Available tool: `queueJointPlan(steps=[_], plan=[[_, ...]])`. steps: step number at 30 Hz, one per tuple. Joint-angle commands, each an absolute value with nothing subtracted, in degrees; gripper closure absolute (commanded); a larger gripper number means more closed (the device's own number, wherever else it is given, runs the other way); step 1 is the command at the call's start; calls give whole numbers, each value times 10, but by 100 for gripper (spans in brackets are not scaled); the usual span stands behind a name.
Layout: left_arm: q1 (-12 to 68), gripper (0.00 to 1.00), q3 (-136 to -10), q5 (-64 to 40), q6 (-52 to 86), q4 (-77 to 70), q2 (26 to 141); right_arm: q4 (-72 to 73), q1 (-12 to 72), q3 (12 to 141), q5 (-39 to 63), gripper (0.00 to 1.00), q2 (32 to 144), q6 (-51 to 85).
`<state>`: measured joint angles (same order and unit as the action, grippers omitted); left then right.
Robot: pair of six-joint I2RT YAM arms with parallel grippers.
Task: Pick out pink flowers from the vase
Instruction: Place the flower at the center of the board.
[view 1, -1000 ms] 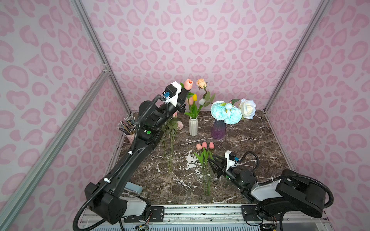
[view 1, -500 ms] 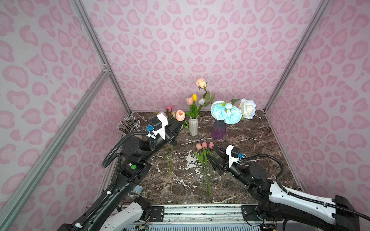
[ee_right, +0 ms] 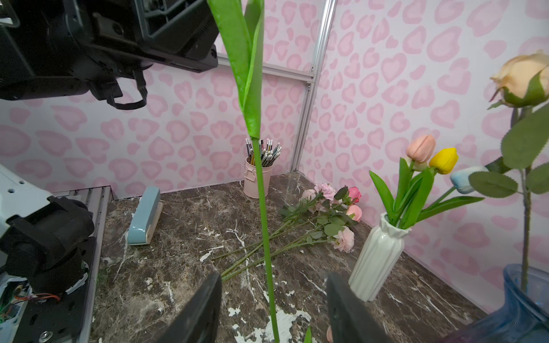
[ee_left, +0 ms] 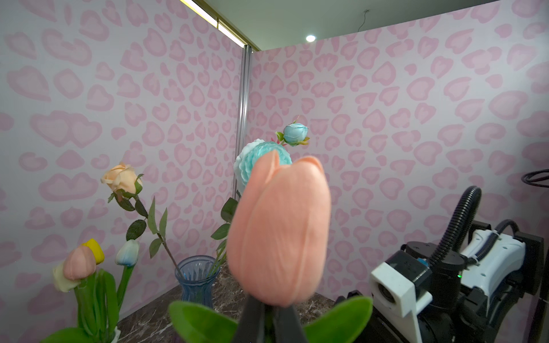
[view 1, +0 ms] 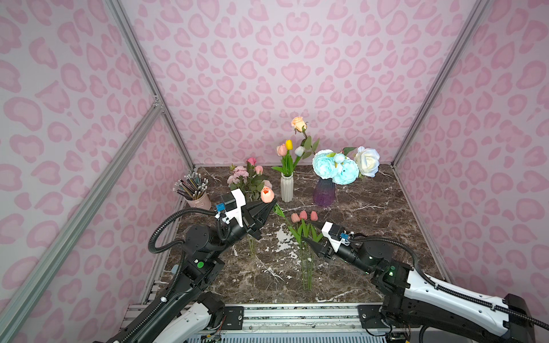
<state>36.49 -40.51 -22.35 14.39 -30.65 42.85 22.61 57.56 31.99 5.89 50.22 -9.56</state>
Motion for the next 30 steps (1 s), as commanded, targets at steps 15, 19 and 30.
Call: queueJointPlan(steps=[15,19,30], plan=[[372,98,-400,-268,132,-323,424,196,557,419,106,66,649,-99],[373,98,-397,-270,123,-315,420,194,557,427,118,91,656,-96],[376,58,-408,-219,72,-199,407,158,557,401,107,100,611,-20]])
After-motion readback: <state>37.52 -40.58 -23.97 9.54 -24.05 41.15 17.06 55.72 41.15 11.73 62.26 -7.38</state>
